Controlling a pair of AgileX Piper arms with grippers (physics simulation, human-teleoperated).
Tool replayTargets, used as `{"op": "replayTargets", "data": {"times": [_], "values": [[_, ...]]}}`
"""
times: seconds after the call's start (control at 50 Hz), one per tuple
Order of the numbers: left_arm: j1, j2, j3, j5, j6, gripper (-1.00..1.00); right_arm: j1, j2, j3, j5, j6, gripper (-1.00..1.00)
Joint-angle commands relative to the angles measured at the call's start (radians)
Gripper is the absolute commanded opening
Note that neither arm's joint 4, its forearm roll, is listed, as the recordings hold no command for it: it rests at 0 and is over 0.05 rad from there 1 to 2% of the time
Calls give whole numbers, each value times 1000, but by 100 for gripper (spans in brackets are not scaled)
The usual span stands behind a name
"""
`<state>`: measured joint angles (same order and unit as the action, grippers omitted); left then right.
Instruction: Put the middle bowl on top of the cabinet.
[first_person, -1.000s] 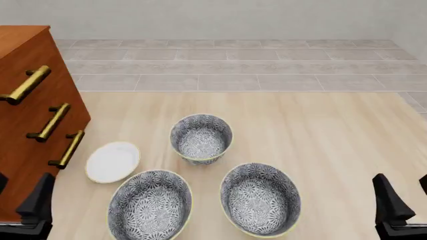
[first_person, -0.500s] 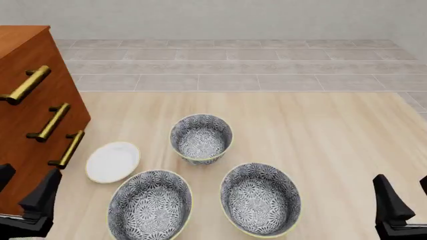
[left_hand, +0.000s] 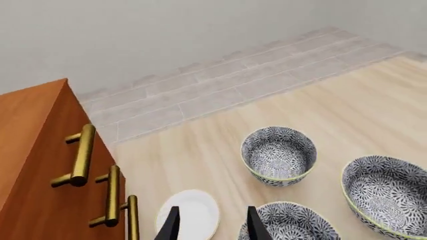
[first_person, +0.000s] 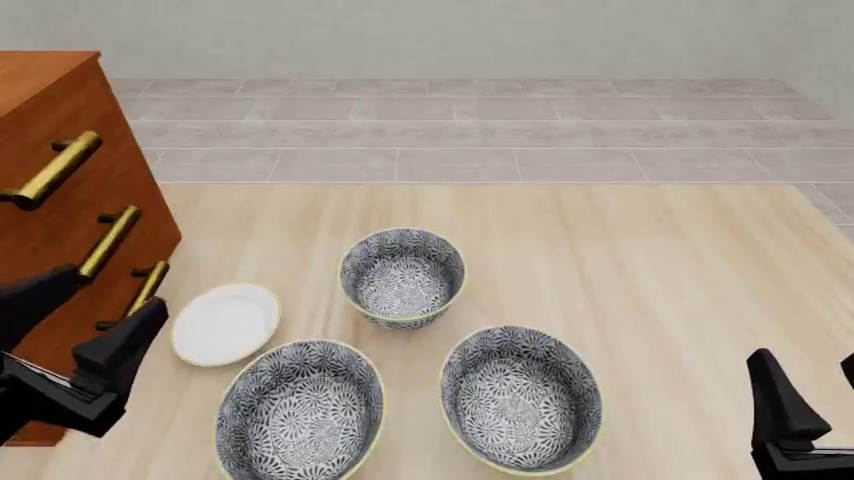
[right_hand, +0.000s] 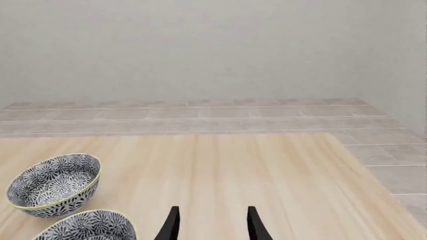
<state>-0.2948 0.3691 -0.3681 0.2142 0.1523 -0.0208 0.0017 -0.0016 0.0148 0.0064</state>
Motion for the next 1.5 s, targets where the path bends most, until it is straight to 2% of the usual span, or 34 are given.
{"op": "replayTargets", "data": {"times": [0.02,0.12,0.14,0.24,0.38,0.4,0.66,0.88,1.1,1.5], "values": [[-105,179,-124,23,19,100,-3,0,0,3,2,100],[-141,242,-149,24,31,100,-6,3,1,1,3,100],[-146,259,-147,24,51,100,-5,6,1,1,2,100],[-214,330,-203,33,14,100,-4,5,1,3,4,100],[-254,424,-265,37,-2,100,-6,5,1,5,5,100],[-296,467,-300,47,-21,100,-8,5,1,4,8,100],[-376,631,-409,82,-41,100,-13,-1,1,14,11,100],[-420,729,-447,82,-32,100,-20,-1,1,14,13,100],[-484,784,-475,116,-75,100,-24,-1,1,11,13,100],[-512,912,-521,86,-122,100,-20,2,1,12,11,100]]}}
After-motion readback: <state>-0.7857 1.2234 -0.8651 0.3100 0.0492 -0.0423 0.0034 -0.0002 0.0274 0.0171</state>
